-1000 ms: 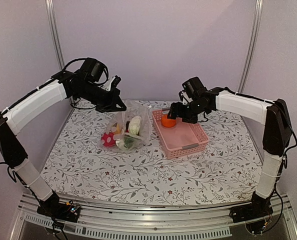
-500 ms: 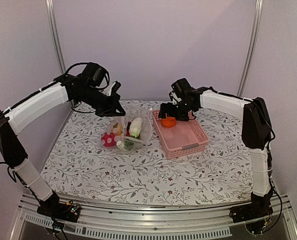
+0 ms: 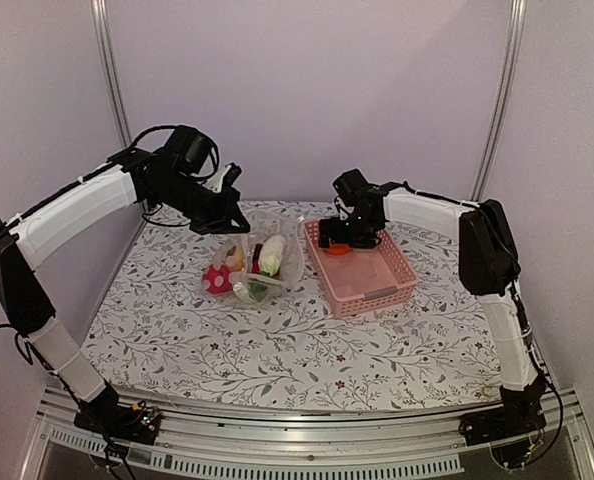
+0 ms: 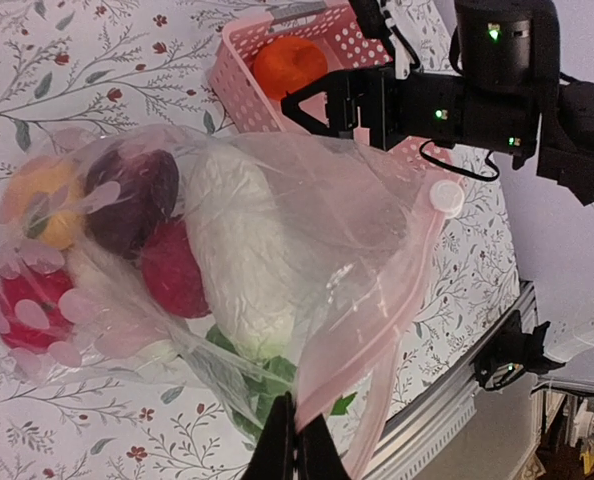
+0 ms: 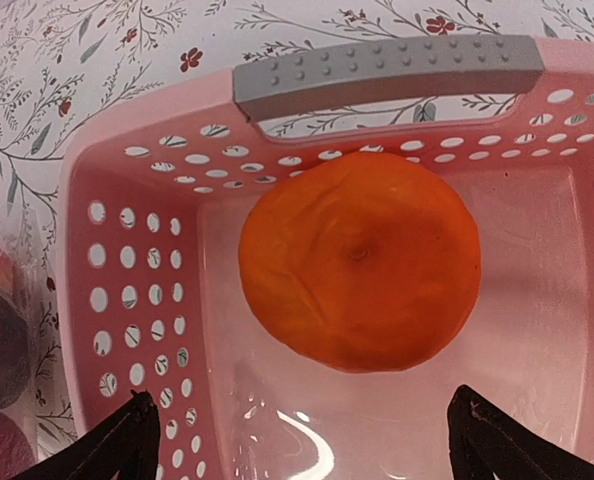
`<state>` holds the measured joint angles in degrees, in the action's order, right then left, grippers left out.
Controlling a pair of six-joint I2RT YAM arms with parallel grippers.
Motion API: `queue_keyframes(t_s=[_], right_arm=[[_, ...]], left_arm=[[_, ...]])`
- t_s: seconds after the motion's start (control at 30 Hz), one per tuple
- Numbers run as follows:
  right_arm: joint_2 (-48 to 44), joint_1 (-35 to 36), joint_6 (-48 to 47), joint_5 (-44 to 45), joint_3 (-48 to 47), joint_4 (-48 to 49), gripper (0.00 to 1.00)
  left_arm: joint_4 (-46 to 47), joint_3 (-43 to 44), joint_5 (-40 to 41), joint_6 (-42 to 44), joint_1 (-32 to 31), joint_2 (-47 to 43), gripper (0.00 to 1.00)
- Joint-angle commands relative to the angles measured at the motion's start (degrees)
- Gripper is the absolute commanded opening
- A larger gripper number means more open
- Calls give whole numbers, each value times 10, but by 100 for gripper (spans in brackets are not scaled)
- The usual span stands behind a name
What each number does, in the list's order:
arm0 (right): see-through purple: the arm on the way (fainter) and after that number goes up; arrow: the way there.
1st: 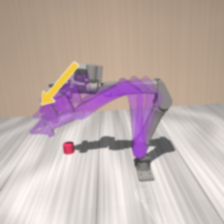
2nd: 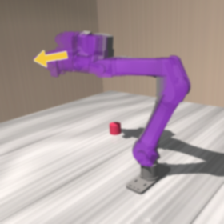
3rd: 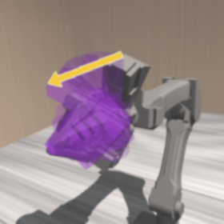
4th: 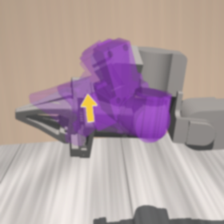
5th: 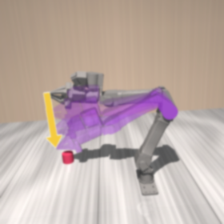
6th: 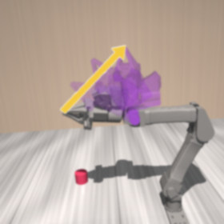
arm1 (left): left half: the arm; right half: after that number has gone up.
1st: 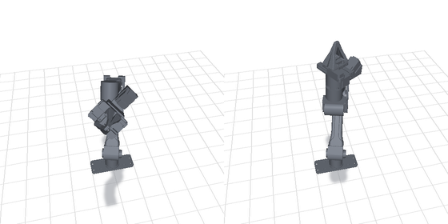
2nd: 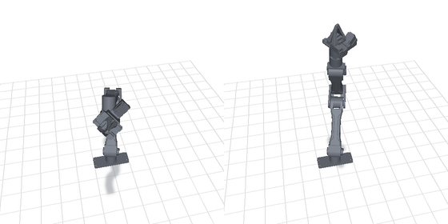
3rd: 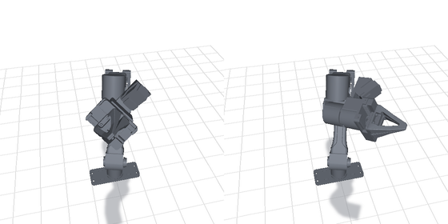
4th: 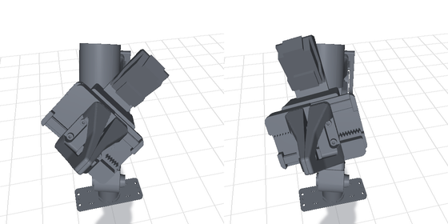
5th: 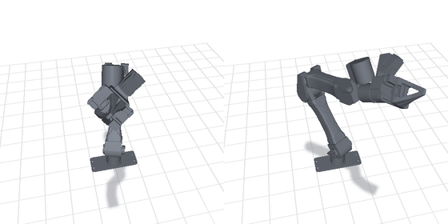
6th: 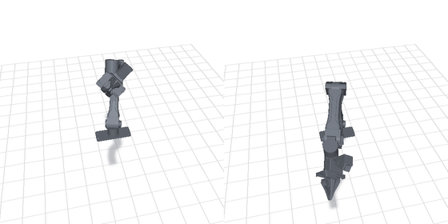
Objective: Place the food in the zip-top bag and seal the zipper
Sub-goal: Pick up the fake fruit from the bin.
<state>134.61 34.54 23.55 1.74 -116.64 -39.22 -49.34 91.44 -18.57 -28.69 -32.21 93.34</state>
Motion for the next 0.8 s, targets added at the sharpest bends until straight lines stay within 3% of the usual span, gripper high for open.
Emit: queue_keyframes(t_s=[0.0,0.57,0.77], right_arm=[[34,-7,-6,20,-33,-4,99],[105,-38,-7,3,-90,15,99],[92,-38,-13,-10,-80,31,84]], left_arm=[[-19,1,7,7,4,-10,0],[-46,18,16,8,5,-4,0],[-45,15,13,8,5,-3,0]])
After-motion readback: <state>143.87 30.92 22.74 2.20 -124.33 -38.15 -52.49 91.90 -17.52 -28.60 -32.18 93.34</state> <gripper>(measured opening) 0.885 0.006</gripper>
